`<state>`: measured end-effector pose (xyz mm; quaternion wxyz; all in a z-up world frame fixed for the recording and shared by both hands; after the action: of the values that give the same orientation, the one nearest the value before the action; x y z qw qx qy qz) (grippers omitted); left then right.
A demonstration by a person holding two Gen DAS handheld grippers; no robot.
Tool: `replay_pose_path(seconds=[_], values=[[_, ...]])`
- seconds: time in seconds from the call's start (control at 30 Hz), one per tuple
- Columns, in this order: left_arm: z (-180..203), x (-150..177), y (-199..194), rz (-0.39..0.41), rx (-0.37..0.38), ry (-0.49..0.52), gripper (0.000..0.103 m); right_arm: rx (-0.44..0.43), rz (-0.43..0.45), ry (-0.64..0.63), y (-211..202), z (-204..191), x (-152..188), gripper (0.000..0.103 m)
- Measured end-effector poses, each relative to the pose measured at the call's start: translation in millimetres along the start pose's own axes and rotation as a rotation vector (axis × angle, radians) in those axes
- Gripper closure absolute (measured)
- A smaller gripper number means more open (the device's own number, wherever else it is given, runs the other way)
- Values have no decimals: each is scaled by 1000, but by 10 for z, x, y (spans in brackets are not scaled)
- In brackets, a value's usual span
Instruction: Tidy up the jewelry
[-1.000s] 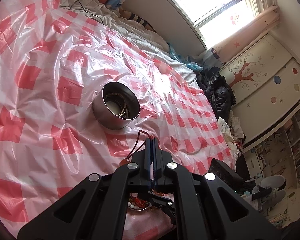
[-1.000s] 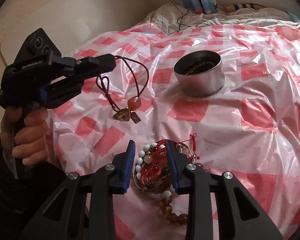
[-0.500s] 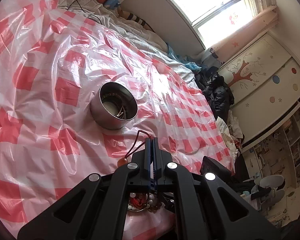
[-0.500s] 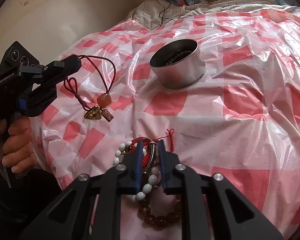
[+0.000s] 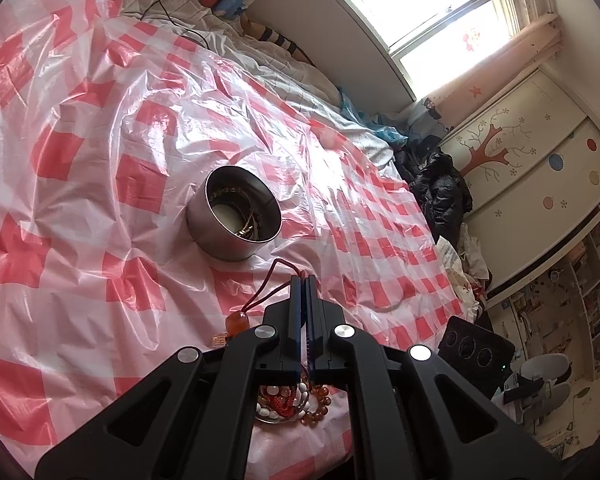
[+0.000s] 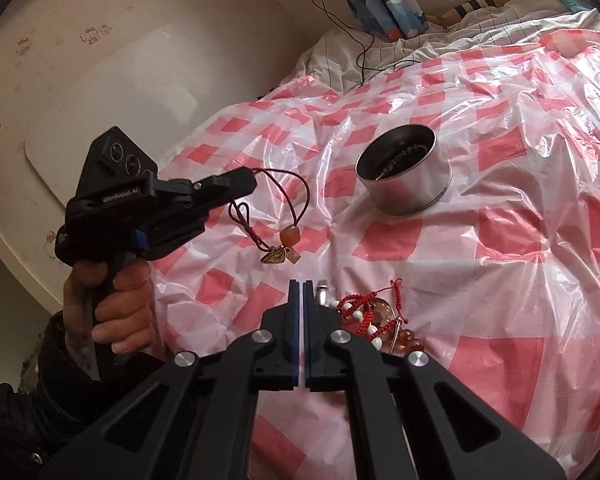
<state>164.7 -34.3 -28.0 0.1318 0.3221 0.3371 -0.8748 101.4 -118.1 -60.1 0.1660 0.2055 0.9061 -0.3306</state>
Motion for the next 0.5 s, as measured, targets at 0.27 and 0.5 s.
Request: replay_pose_path(seconds=[0.27,0.5], values=[[-13,0,0,-1,-3,-4,101,137,-22,10,113,291,55,101],[21,3,10,-5,2,1,101,194,-69,13,355,442,100,100]])
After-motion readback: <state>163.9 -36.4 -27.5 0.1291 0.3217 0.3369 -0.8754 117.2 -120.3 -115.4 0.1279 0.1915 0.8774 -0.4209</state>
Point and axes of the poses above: each gripper's, at about its wrist camera, not at the fingertips, and y roughly the way its jaws point, z to its right, x to its underside, the point moved 10 cm from there along y, roughly the way its jaws point, and after that the axes turned 13 degrees about y, right-handed, at the moved point
